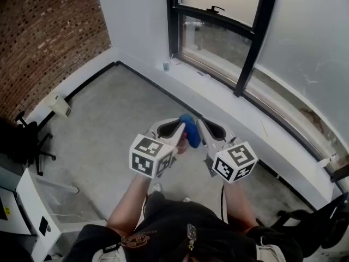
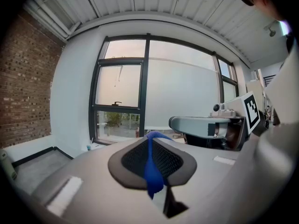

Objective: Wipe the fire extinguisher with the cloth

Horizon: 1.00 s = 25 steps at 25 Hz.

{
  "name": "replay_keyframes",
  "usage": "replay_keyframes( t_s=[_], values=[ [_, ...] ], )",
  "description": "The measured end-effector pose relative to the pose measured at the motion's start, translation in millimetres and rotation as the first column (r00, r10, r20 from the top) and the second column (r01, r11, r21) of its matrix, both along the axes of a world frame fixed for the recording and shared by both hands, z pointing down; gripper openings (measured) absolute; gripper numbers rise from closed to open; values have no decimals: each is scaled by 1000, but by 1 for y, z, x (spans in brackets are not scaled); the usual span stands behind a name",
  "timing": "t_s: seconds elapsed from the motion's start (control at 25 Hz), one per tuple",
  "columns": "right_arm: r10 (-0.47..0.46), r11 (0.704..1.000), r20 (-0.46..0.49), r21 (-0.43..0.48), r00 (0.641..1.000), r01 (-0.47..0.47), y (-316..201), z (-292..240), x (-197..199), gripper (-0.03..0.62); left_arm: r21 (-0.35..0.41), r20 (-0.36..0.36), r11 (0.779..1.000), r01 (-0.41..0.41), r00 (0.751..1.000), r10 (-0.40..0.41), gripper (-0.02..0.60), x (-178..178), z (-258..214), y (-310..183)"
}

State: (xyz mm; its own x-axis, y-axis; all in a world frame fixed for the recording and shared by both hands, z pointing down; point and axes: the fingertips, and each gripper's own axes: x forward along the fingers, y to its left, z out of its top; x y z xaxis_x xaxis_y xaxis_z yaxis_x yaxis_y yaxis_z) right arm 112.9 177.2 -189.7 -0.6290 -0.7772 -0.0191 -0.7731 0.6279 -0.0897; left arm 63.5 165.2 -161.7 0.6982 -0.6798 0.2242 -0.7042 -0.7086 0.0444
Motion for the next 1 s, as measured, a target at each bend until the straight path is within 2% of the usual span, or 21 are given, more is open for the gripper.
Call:
replay_keyframes(
  t_s=[0.48, 1.0],
  values=[
    [0, 1000, -13, 7, 1000, 0, 36, -2, 5, 3, 38, -13, 999, 15, 1000, -15, 30, 3, -12, 30],
    [-4, 1000, -15, 20, 1000, 4, 37, -4, 12, 3, 50, -4, 998, 34, 999, -34, 31, 8, -15, 36]
  ],
)
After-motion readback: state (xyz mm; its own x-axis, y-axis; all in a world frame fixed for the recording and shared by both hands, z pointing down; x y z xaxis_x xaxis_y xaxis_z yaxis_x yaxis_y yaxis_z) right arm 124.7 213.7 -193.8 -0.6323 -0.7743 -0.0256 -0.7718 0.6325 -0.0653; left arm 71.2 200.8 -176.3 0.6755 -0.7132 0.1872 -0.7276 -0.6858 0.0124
